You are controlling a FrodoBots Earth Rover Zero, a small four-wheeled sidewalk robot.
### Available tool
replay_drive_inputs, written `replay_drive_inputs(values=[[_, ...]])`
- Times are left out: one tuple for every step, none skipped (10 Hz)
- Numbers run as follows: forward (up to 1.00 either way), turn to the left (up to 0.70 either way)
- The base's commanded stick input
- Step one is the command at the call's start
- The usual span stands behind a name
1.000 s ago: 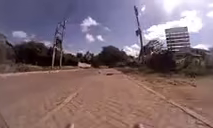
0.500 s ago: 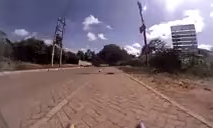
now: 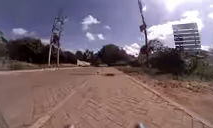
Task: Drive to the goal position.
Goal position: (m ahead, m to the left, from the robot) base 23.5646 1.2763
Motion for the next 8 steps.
replay_drive_inputs(values=[[1.00, 0.00], [1.00, 0.00], [1.00, 0.00], [1.00, 0.00], [1.00, 0.00], [1.00, 0.00], [1.00, 0.00], [1.00, 0.00]])
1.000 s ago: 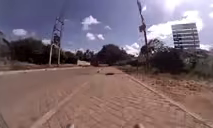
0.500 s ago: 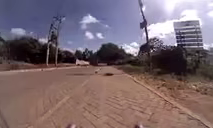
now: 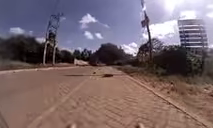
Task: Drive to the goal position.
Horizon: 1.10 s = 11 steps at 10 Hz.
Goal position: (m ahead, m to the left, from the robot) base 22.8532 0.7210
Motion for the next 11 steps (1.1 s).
replay_drive_inputs(values=[[1.00, -0.06], [1.00, -0.16], [1.00, -0.26], [1.00, 0.00], [1.00, 0.00], [1.00, 0.00], [1.00, 0.00], [1.00, 0.00], [1.00, 0.00], [1.00, 0.00], [1.00, 0.00]])
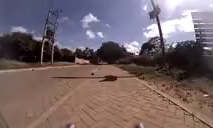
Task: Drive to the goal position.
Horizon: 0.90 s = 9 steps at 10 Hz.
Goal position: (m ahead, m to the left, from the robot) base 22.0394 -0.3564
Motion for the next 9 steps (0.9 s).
replay_drive_inputs(values=[[1.00, 0.00], [1.00, 0.00], [1.00, -0.02], [1.00, -0.18], [1.00, -0.19], [1.00, -0.08], [1.00, -0.04], [1.00, -0.16], [1.00, -0.28]])
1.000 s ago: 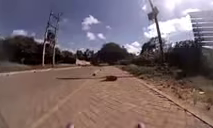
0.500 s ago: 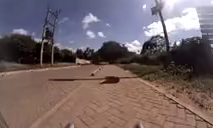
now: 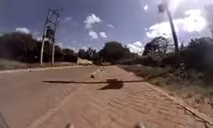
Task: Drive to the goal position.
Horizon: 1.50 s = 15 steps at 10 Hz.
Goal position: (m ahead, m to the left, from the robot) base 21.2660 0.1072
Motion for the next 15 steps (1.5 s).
replay_drive_inputs(values=[[1.00, -0.18], [1.00, 0.00], [1.00, 0.00], [1.00, 0.00], [1.00, 0.00], [1.00, 0.00], [1.00, -0.29], [1.00, -0.20], [1.00, -0.09], [1.00, 0.00], [1.00, 0.00], [1.00, 0.00], [1.00, 0.00], [1.00, -0.04], [1.00, -0.09]])
